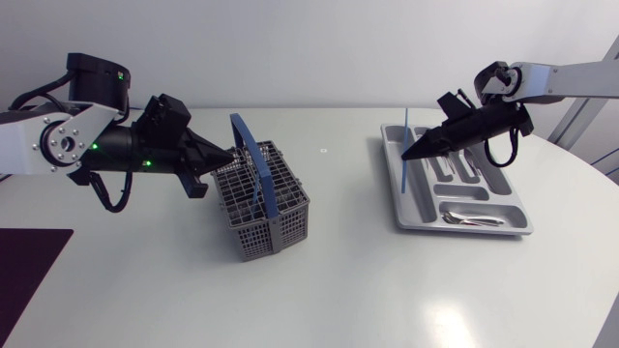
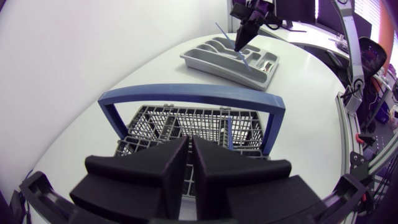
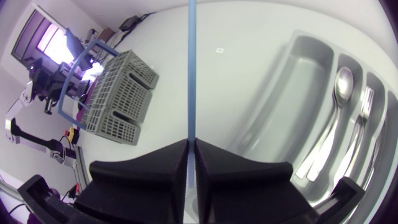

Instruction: Unload the cutlery basket into the drawer organizer.

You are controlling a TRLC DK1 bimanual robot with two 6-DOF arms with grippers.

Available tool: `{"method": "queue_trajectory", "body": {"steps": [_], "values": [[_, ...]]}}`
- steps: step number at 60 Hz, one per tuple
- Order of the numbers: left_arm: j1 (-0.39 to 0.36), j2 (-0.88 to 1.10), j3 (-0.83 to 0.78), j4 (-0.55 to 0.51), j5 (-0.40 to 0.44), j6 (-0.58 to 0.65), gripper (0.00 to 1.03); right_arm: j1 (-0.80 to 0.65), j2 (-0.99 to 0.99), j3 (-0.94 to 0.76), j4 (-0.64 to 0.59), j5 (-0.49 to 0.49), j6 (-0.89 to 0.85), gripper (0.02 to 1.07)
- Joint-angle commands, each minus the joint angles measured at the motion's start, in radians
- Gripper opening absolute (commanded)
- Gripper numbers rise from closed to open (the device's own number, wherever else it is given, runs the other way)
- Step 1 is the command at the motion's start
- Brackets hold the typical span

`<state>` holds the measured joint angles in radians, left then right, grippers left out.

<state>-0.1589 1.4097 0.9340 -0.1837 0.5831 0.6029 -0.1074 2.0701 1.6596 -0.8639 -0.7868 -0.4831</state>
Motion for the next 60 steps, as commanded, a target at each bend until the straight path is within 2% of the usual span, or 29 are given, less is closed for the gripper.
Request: {"method": "queue_trajectory", "body": {"steps": [1,13,25,34,44,46,48,50,52,55,58,60], "values": [[0.005,-0.023,-0.037,-0.008,0.023,0.0,0.15,-0.021,0.058,0.028,-0.029,0.037,0.057,0.08],[0.001,-0.04,-0.044,-0.008,0.032,-0.003,0.15,0.0,0.059,0.022,-0.032,0.215,0.158,0.08],[-0.007,-0.068,-0.049,-0.011,0.032,-0.022,0.15,0.077,0.027,0.008,0.02,0.419,0.299,0.08],[-0.016,-0.087,-0.067,-0.011,0.032,-0.026,0.15,0.106,0.091,0.068,0.019,0.491,0.388,0.08],[-0.031,-0.083,-0.096,-0.007,0.034,-0.008,0.15,0.121,0.17,0.127,0.014,0.526,0.431,0.09],[-0.033,-0.083,-0.103,-0.007,0.037,0.005,0.15,0.123,0.177,0.132,0.012,0.526,0.434,0.15],[-0.033,-0.081,-0.112,-0.005,0.05,0.014,0.16,0.123,0.18,0.134,0.011,0.526,0.434,0.28],[-0.033,-0.08,-0.116,0.001,0.063,0.018,0.16,0.124,0.18,0.132,0.009,0.526,0.434,0.45],[-0.031,-0.075,-0.126,0.013,0.086,0.028,0.17,0.124,0.18,0.129,0.008,0.524,0.434,0.66],[-0.028,-0.064,-0.132,0.023,0.118,0.04,0.17,0.124,0.176,0.123,0.008,0.52,0.428,0.87],[-0.025,-0.051,-0.133,0.035,0.144,0.043,0.17,0.126,0.165,0.106,0.011,0.509,0.417,1.01],[-0.027,-0.037,-0.13,0.041,0.149,0.043,0.2,0.126,0.157,0.095,0.014,0.501,0.41,1.03]]}}
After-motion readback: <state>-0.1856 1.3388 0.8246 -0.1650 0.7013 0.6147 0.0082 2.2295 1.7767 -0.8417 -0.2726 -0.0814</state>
